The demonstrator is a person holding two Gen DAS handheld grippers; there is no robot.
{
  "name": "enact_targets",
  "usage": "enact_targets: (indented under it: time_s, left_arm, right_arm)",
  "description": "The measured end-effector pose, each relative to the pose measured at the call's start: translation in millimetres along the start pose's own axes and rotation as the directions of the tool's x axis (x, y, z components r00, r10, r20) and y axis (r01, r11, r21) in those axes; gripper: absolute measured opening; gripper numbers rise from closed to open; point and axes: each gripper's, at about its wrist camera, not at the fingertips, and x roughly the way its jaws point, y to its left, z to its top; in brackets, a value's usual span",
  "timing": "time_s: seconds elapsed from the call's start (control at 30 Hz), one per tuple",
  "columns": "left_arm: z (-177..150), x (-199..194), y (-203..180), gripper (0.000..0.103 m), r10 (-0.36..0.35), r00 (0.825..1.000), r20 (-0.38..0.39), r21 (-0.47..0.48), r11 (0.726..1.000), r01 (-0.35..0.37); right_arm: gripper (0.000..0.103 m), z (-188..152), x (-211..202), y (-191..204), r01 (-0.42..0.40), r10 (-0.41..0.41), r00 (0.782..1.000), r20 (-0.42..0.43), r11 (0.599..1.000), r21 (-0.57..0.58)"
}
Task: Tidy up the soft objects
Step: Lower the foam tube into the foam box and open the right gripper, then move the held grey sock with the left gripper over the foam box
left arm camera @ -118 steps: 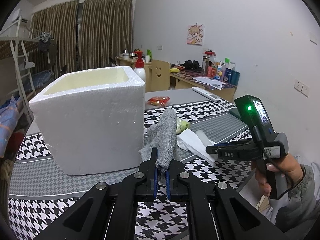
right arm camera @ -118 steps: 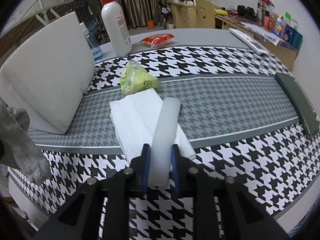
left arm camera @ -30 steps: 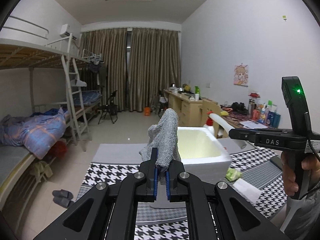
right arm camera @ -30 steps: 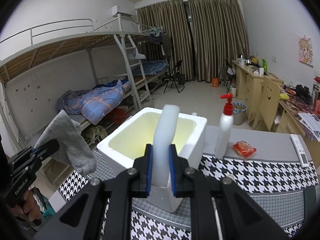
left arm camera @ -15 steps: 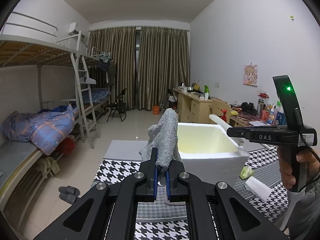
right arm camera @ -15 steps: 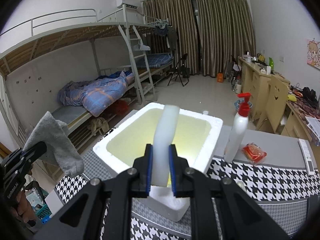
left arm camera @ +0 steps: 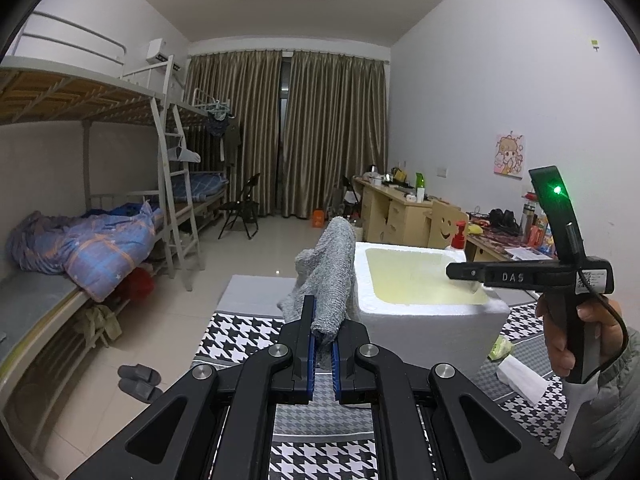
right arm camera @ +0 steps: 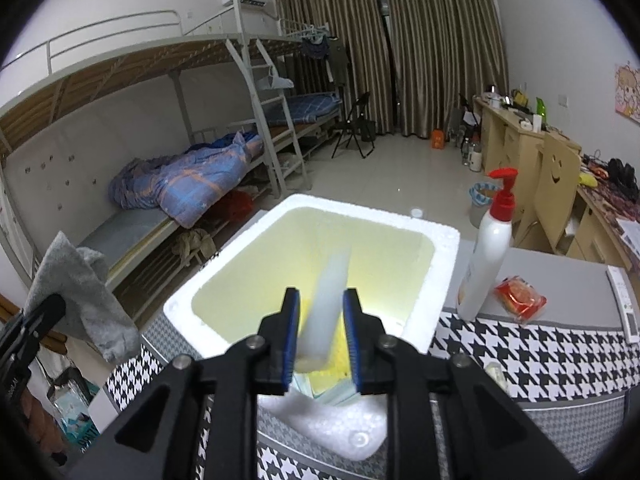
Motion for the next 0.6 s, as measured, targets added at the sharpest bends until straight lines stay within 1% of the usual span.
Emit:
enact_targets:
  time_s: [0.03, 0.07, 0.1, 0.13, 0.2, 0.27, 0.37, 0.6]
  left_arm:
    - [-0.4, -0.5, -0.3, 0.006, 0.000, 1.000, 0.000, -0.001, 1.000, 0.000]
    - [-0.3, -0.4, -0.3, 0.006, -0.002, 1.000, -0.001, -0.001, 1.000, 0.002]
    - [-0.3, 0.2, -0.4, 0.006, -0.003, 1.000, -0.001, 0.000, 1.000, 0.003]
    - [-0.2, 0.3, -0.3, 0.006, -0.003, 1.000, 0.000, -0.001, 1.000, 0.003]
    - [-0.5, 0.8, -1.8, 0.006, -0.005, 1.000, -0.001, -0.002, 1.000, 0.005]
    - [0.1, 1.5, -2.9, 0.006, -0.005, 1.000, -0.001, -0.001, 1.000, 0.005]
    - [2.4, 2.3, -5.4, 0.006, -0.012, 1.000, 0.001, 0.001, 1.000, 0.012]
    - [9.8, 10.1, -14.1, 0.006, -0.034, 0.999, -0.002, 0.008, 0.999, 0.034]
  right_arm:
    - [0.051, 0.5, -0.4, -1.1, 0.001, -0.001, 1.000, 0.000, 1.000, 0.008]
    - [0.064, 1.2, -0.5, -1.8, 0.001, -0.001, 1.000, -0.002, 1.000, 0.013]
    - [0.086, 0.8, -1.9, -1.6, 0.000, 0.000, 1.000, 0.004, 1.000, 0.011]
    - [0.093, 0.0, -4.0, -0.1, 0.003, -0.003, 1.000, 0.019, 1.000, 0.002]
    - [0.093, -1.5, -9.1, 5.5, 0.029, -0.028, 0.998, 0.056, 0.999, -0.029]
    - [0.093, -2.5, -10.4, 6.8, 0.028, -0.025, 0.998, 0.055, 0.999, -0.041]
    - [0.093, -2.7, -14.2, 4.6, 0.018, -0.017, 0.998, 0.058, 0.999, -0.027]
    - [0.093, -8.1, -28.7, 0.2, 0.031, -0.028, 0.995, 0.095, 0.999, -0.032]
